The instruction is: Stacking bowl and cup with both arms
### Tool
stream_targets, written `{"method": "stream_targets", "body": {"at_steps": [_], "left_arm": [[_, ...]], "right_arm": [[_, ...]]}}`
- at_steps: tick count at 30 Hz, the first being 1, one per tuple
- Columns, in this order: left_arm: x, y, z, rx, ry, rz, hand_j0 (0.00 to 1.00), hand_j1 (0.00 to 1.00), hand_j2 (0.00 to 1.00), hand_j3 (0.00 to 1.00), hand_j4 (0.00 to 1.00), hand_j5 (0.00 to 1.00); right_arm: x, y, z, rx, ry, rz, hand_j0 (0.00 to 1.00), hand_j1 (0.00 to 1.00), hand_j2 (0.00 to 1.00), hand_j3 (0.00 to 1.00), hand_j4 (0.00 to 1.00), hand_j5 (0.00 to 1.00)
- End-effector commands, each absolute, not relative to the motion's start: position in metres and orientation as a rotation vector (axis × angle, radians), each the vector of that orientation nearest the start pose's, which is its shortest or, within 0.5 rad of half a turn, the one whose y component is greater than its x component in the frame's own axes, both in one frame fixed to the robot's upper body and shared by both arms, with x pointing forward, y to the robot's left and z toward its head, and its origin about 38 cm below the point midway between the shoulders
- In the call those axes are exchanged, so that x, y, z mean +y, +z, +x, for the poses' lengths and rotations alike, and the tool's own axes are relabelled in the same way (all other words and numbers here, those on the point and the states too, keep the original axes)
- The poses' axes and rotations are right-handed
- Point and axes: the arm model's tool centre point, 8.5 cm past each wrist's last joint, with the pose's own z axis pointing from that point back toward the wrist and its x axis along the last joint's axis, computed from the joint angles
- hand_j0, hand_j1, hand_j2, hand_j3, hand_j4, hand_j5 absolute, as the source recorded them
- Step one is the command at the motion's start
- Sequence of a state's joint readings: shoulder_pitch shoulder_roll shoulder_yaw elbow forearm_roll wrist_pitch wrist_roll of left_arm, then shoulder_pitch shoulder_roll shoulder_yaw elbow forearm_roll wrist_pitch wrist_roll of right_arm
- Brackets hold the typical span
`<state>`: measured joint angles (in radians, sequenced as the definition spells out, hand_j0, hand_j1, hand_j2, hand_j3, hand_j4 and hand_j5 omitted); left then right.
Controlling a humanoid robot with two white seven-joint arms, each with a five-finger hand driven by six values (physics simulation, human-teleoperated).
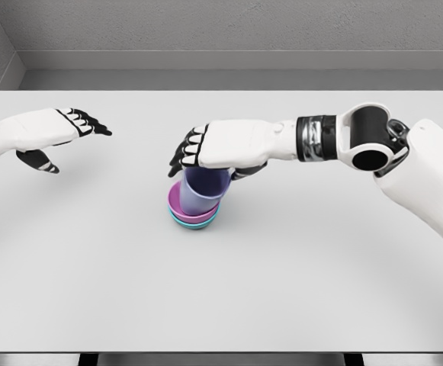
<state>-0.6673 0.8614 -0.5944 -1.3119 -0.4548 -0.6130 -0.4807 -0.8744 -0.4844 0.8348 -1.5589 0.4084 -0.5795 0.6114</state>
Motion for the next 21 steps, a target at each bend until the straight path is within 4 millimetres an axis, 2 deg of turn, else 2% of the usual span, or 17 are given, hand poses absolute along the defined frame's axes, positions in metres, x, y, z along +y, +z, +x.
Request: {"method": "stream_targets", "body": {"at_steps": [1, 7, 9, 11, 12, 13, 15, 17, 19, 21], "left_arm": [[0.356, 0.218, 0.451, -1.301, -2.029, 0.533, 1.00, 1.00, 1.00, 1.00, 1.00, 1.00], [0.356, 0.218, 0.451, -1.301, -2.028, 0.532, 1.00, 1.00, 1.00, 1.00, 1.00, 1.00], [0.355, 0.218, 0.451, -1.302, -2.029, 0.532, 1.00, 1.00, 1.00, 1.00, 1.00, 1.00], [0.356, 0.218, 0.451, -1.301, -2.028, 0.532, 1.00, 1.00, 1.00, 1.00, 1.00, 1.00], [0.356, 0.218, 0.451, -1.301, -2.028, 0.532, 1.00, 1.00, 1.00, 1.00, 1.00, 1.00], [0.358, 0.217, 0.451, -1.295, -2.025, 0.534, 1.00, 1.00, 1.00, 1.00, 1.00, 1.00], [0.357, 0.217, 0.451, -1.300, -2.025, 0.531, 1.00, 1.00, 1.00, 1.00, 1.00, 1.00], [0.356, 0.217, 0.451, -1.302, -2.025, 0.529, 1.00, 1.00, 1.00, 1.00, 1.00, 1.00], [0.358, 0.216, 0.452, -1.295, -2.023, 0.532, 1.00, 1.00, 1.00, 1.00, 1.00, 1.00], [0.359, 0.217, 0.451, -1.294, -2.022, 0.533, 1.00, 1.00, 1.00, 1.00, 1.00, 1.00]], "right_arm": [[-0.103, 0.254, 0.422, 1.934, -2.699, 0.183, 1.00, 1.00, 1.00, 1.00, 1.00, 1.00], [-0.104, 0.258, 0.422, 1.936, -2.690, 0.195, 1.00, 1.00, 1.00, 1.00, 1.00, 1.00], [-0.109, 0.281, 0.426, 1.936, -2.645, 0.256, 1.00, 1.00, 1.00, 1.00, 1.00, 1.00], [-0.131, 0.322, 0.428, 2.022, -2.538, 0.400, 1.00, 1.00, 1.00, 1.00, 1.00, 1.00], [-0.137, 0.332, 0.421, 2.017, -2.509, 0.429, 1.00, 1.00, 1.00, 1.00, 1.00, 1.00], [-0.153, 0.347, 0.414, 2.021, -2.463, 0.470, 1.00, 1.00, 1.00, 1.00, 1.00, 1.00], [-0.199, 0.369, 0.414, 2.116, -2.455, 0.545, 1.00, 1.00, 1.00, 1.00, 1.00, 1.00], [-0.259, 0.363, 0.411, 2.232, -2.508, 0.645, 1.00, 1.00, 1.00, 1.00, 1.00, 1.00], [-0.290, 0.356, 0.408, 2.253, -2.562, 0.725, 1.00, 1.00, 1.00, 1.00, 1.00, 1.00], [-0.310, 0.343, 0.415, 2.289, -2.626, 0.750, 1.00, 1.00, 1.00, 1.00, 1.00, 1.00]]}}
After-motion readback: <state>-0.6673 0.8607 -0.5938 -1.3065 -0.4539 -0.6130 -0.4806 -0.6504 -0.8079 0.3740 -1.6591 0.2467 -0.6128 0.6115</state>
